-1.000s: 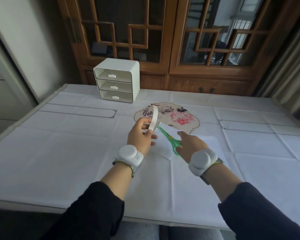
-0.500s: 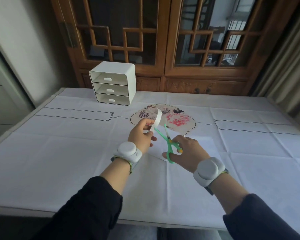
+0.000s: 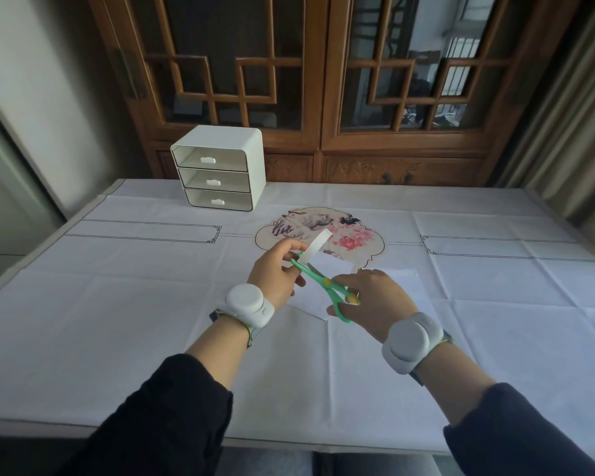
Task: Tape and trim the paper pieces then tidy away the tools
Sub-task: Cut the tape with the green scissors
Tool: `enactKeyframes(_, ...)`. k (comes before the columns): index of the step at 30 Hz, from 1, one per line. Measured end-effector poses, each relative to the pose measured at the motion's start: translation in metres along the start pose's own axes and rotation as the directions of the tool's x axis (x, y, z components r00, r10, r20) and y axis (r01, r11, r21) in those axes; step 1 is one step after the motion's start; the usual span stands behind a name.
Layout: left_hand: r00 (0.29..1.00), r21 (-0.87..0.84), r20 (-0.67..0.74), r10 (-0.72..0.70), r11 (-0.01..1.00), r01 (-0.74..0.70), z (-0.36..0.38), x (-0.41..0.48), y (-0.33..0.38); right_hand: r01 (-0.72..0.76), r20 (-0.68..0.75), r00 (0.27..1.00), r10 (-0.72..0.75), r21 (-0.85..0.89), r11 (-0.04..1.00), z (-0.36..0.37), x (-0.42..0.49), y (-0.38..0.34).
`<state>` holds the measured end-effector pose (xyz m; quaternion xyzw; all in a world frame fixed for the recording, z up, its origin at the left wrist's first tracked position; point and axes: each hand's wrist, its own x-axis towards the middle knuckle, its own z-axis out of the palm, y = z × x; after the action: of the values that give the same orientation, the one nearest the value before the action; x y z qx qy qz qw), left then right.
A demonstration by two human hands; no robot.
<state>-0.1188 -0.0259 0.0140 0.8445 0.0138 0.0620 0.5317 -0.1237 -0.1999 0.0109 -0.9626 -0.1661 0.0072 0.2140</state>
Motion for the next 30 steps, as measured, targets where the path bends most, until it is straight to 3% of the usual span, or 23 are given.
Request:
enactKeyframes(13,1.000,-0.042,-0.002,-0.004,0.999,0.004,-0.002,-0.003,-0.004,0.022,0.032,0.999,-0.019,-0.096,0.995,-0.006,0.004,-0.002)
enactKeyframes(19,0.999,-0.060,-0.041,0.015,0.998,-0.018,0.000,-0.003,-0.004,-0.012,0.019,1.000,0.012,-0.011,1.000,-0.001,0.004,-0.004)
enactKeyframes(30,0.993,-0.072,-0.114,0.006,0.997,-0.015,-0.002,0.000,-0.020,0.030,-0.034,0.999,-0.032,-0.062,0.998,0.002,0.005,-0.011)
